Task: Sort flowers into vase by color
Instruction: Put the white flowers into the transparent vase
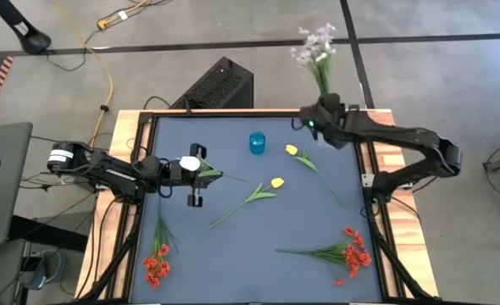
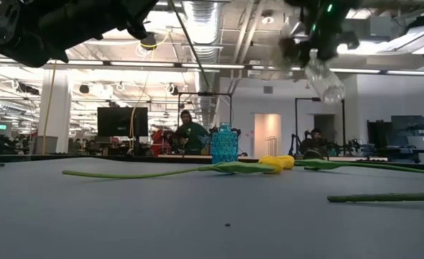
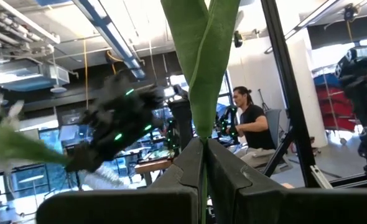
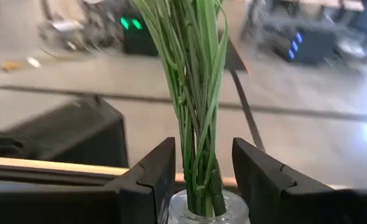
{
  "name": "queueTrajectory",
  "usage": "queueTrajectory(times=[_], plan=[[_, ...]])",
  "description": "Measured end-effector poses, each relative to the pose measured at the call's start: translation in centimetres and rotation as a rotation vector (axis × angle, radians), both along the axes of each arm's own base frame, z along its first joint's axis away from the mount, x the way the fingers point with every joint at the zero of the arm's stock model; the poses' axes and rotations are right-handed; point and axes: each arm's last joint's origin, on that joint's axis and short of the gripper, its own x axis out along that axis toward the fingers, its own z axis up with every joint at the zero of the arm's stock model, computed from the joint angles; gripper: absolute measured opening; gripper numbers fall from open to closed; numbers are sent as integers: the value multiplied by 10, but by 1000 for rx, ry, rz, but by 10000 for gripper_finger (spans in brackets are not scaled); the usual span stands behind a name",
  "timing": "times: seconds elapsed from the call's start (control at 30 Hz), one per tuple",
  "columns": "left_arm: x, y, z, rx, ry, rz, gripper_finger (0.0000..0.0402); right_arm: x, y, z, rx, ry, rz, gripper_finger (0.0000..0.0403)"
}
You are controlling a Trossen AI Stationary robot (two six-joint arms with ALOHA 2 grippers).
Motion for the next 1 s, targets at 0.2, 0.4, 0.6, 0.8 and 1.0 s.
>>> queueTrajectory(times=[0.2, 0.4, 0.6, 0.8, 1.0], plan=[[0, 0, 0, -3, 1, 6, 0, -5, 59, 24, -196, -25, 76, 170], [0, 0, 0, -4, 1, 5, 0, -21, 88, -1, -326, -19, 71, 170], [1, 1, -1, -18, 17, 29, 0, -28, 89, -50, -323, -25, 83, 170], [2, 3, -3, -28, 32, 84, 0, -30, 89, -77, -326, 52, 92, 171], [2, 3, -3, -28, 37, 106, 0, -36, 85, -114, -323, -12, 63, 171]])
